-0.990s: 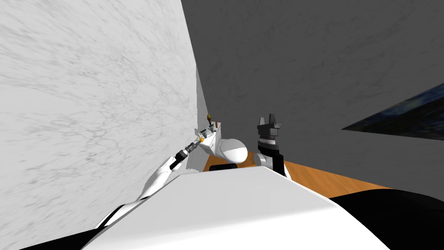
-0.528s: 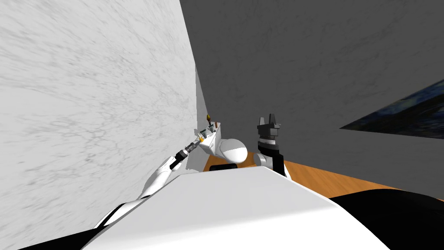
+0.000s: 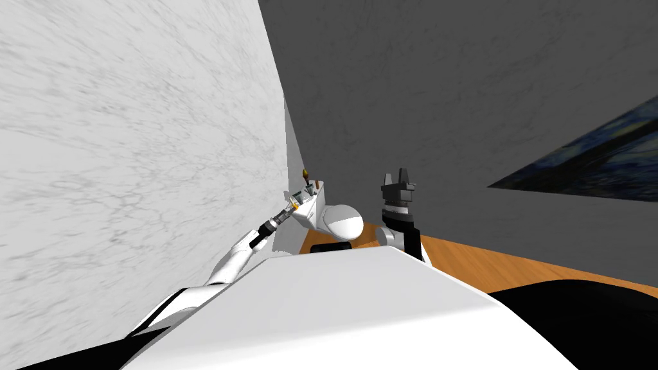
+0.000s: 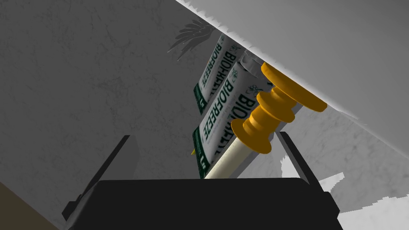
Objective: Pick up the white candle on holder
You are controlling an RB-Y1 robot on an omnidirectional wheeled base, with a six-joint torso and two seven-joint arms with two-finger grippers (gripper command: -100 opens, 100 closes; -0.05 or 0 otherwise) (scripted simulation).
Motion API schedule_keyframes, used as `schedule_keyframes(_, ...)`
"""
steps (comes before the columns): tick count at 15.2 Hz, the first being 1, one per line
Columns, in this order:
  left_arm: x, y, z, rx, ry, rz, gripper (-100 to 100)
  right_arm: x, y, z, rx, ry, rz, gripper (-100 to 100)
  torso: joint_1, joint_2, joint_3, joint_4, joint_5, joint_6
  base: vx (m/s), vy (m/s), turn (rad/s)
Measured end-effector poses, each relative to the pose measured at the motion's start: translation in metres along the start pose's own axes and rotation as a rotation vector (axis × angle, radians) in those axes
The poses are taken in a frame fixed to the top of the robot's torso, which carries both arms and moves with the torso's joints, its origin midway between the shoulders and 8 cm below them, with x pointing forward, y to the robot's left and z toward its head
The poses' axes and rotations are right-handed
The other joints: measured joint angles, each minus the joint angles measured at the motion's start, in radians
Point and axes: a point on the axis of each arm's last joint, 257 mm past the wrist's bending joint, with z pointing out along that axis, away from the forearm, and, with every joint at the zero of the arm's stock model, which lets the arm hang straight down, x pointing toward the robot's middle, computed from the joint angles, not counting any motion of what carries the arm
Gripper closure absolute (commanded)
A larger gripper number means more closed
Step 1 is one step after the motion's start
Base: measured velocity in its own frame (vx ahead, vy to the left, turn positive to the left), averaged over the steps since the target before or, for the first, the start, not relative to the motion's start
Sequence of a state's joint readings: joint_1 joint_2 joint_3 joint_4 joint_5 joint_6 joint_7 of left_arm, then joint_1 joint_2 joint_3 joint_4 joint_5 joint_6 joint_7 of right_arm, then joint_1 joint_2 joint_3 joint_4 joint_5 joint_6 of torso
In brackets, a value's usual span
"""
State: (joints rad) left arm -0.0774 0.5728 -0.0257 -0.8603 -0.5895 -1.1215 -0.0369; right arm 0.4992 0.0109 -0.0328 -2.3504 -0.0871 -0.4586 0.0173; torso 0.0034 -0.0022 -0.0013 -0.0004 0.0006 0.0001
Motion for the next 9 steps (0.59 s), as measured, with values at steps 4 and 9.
schedule_keyframes(4, -0.008, 0.009, -0.003, -0.012, -0.006, 0.002, -100, 0.0, 0.0, 0.0, 0.0, 0.0, 0.0, 0, 0.0, 0.0, 0.0, 0.0, 0.0, 0.0, -0.018, -0.036, -0.051)
schedule_keyframes(9, -0.02, 0.024, -0.01, -0.038, -0.017, 0.011, -100, 0.0, 0.0, 0.0, 0.0, 0.0, 0.0, 0, 0.0, 0.0, 0.0, 0.0, 0.0, 0.0, -0.02, -0.041, -0.052)
